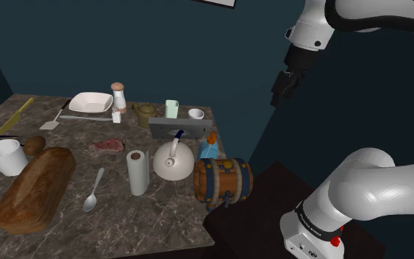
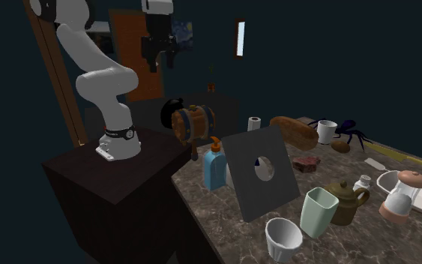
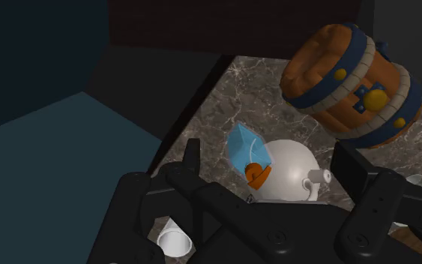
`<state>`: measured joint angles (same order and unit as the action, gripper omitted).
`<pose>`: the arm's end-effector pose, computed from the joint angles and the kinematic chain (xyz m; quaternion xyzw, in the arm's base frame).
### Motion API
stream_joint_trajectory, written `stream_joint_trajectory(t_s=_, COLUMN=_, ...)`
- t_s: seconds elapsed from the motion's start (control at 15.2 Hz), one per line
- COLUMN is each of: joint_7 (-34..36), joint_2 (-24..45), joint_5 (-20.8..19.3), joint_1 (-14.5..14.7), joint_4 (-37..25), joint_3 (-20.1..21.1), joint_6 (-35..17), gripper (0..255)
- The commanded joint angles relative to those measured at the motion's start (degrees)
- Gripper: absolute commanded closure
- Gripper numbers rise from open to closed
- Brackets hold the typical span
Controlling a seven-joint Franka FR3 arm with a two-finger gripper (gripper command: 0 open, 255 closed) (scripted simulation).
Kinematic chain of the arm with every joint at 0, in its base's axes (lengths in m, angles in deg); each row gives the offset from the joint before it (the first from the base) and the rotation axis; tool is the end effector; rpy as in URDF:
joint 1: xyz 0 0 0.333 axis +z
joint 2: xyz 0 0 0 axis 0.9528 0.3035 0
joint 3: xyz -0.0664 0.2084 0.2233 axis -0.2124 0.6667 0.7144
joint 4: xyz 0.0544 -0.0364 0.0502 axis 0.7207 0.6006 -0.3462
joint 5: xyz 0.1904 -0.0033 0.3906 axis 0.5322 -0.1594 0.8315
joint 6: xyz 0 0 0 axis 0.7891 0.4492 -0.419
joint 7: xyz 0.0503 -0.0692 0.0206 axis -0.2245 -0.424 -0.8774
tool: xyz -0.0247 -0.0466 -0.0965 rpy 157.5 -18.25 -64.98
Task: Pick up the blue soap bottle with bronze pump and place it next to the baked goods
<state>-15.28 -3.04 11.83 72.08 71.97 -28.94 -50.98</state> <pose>0.3376 0.0061 0.5546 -0.9991 -0.0339 0.0253 0.0086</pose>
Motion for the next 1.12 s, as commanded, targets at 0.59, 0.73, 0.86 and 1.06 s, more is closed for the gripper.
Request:
stream_joint_trajectory(t_s=0.59, joint_7=6.0, joint_2=8.9, joint_5=3.0, joint_1=0.0, joint_4=9.7, joint_3=4.0, joint_6=-22.3, gripper=0)
stream_joint_trajectory(t_s=0.73, joint_7=7.3, joint_2=12.1, joint_5=3.4, joint_1=0.0, joint_4=10.8, joint_3=4.9, joint_6=-27.5, gripper=0)
stream_joint_trajectory(t_s=0.86, joint_7=8.6, joint_2=15.8, joint_5=3.8, joint_1=-0.1, joint_4=11.5, joint_3=5.8, joint_6=-32.8, gripper=0)
stream_joint_trajectory(t_s=1.06, joint_7=10.7, joint_2=22.1, joint_5=4.1, joint_1=-0.4, joint_4=11.8, joint_3=7.1, joint_6=-40.6, gripper=0)
